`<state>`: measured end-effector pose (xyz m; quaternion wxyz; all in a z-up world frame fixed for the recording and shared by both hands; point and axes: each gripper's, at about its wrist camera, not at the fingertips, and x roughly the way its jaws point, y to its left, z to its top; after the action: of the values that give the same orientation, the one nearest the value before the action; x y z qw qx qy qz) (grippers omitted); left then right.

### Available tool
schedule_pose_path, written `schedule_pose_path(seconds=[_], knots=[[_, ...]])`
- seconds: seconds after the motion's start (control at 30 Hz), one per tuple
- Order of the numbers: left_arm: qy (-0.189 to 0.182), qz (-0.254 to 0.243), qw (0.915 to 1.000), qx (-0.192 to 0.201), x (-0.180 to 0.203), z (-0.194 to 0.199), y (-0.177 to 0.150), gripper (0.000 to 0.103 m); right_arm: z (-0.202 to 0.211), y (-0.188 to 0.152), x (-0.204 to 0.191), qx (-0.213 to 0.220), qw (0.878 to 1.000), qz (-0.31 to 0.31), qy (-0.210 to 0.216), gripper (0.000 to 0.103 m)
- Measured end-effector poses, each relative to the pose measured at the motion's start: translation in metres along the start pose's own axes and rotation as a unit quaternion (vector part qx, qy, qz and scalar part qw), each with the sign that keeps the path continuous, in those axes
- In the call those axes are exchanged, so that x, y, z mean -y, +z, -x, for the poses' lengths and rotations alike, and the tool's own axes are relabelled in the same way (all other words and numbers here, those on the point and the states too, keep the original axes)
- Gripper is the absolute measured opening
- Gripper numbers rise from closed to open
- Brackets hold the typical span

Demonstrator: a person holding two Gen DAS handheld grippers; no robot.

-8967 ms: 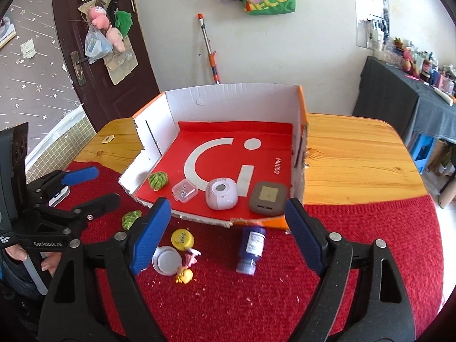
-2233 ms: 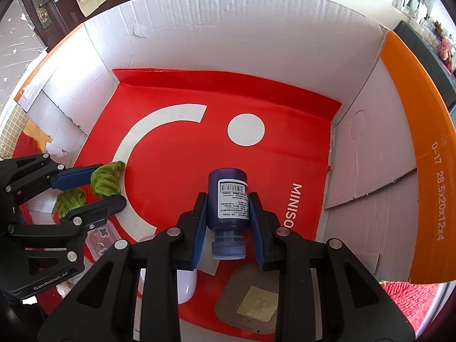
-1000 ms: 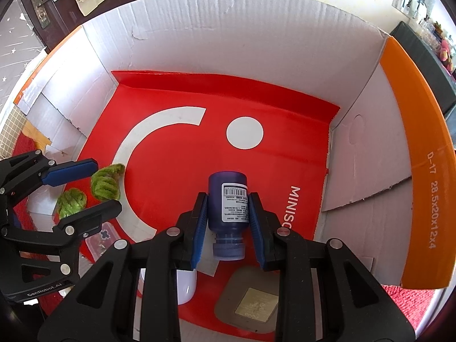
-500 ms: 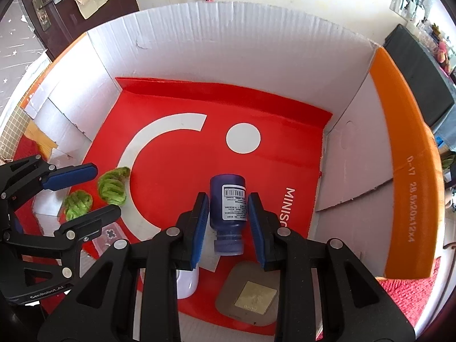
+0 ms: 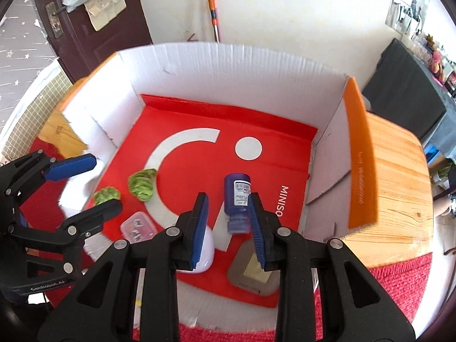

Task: Organize objects
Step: 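Withdraw both tools from the box back over the table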

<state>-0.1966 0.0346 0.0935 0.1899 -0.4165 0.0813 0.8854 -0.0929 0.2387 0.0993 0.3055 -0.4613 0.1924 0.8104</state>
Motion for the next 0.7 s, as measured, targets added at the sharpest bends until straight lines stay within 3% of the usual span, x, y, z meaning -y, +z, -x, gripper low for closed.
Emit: schedule_pose_path(seconds=[0.53, 0.57, 0.6, 0.63, 0.7], knots=[[0.017, 0.011, 0.9974, 0.070, 0.015, 0.057, -0.035, 0.072, 0.047, -0.035, -0.025, 0.065, 0.998, -0.003, 0.003, 0.029], [0.017, 0.013, 0.9971, 0.073, 0.016, 0.061, -0.039, 0.072, 0.050, -0.038, -0.026, 0.070, 0.998, -0.005, 0.004, 0.031], [0.016, 0.014, 0.9970, 0.074, 0.016, 0.063, -0.041, 0.073, 0.052, -0.042, -0.027, 0.073, 0.997, -0.005, 0.005, 0.043], [0.014, 0.016, 0.9970, 0.075, 0.016, 0.065, -0.043, 0.073, 0.056, -0.046, -0.028, 0.080, 0.997, -0.004, 0.003, 0.063], [0.010, 0.020, 0.9966, 0.079, 0.017, 0.069, -0.049, 0.073, 0.065, -0.053, -0.031, 0.097, 0.995, 0.001, -0.004, 0.069]])
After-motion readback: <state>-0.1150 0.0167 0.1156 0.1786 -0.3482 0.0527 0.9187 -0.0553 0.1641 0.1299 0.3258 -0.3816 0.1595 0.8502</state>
